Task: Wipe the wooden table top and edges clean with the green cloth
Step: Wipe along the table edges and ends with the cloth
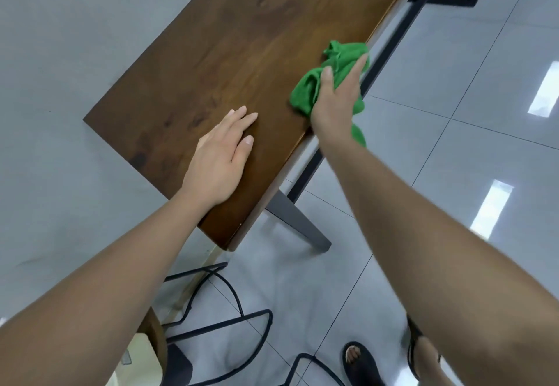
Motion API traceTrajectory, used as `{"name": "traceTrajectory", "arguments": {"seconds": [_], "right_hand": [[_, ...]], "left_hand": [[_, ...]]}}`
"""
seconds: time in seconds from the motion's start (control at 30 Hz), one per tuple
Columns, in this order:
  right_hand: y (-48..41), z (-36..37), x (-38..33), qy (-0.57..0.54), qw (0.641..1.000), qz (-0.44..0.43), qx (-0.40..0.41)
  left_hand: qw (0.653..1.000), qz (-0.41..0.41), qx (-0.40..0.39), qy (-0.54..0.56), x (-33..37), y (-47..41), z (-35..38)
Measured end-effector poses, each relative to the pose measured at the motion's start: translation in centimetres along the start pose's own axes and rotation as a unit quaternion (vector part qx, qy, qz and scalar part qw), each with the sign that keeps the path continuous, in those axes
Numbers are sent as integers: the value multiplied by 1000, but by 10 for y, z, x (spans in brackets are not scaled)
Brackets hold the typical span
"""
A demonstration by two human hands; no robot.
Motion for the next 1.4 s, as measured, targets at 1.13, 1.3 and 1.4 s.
{"name": "traceTrajectory", "arguments": {"seconds": [1.13, 1.3, 1.4], "right_hand": [[313, 15, 85, 5, 946, 120, -301], [319, -6, 55, 37, 905, 178, -383], [309, -3, 27, 76, 893, 148, -419]], "left_hand": [[958, -132, 107, 231, -21, 60, -29], [912, -204, 142, 328, -20, 118, -30], [864, -252, 167, 403, -13, 148, -31]]}}
Point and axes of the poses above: each hand's wrist, its own y-axis away from the middle knuckle, its own z-axis out of the palm, x = y × z, the point moved 8 cm from there along -y, towards the middle knuckle, and after that the axes turned 7 degrees about z, right-handed, at the moved point
